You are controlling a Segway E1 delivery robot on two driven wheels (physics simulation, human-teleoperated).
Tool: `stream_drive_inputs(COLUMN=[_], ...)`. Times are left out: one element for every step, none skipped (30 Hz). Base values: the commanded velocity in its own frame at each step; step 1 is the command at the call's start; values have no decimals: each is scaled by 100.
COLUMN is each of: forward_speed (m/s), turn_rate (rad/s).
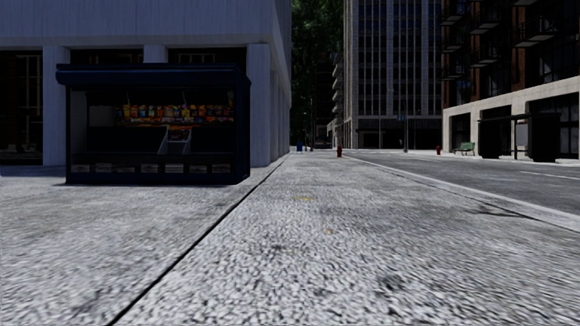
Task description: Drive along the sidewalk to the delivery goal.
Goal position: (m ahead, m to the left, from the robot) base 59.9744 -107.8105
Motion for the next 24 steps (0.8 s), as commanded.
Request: stream_drive_inputs(forward_speed=[200, 200, 200, 200, 200, 200, 200, 200, 200, 200, 200, 200, 200, 200, 200, 200, 200, 200, 200, 200, 200, 200, 200, 200], turn_rate=[0, 0, 0, 0, 0, 0, 0, 0, 0, 0, 0, 0, 0, 0, 0, 0, -1, -8, -11, -14, -14, -21, -24, -25])
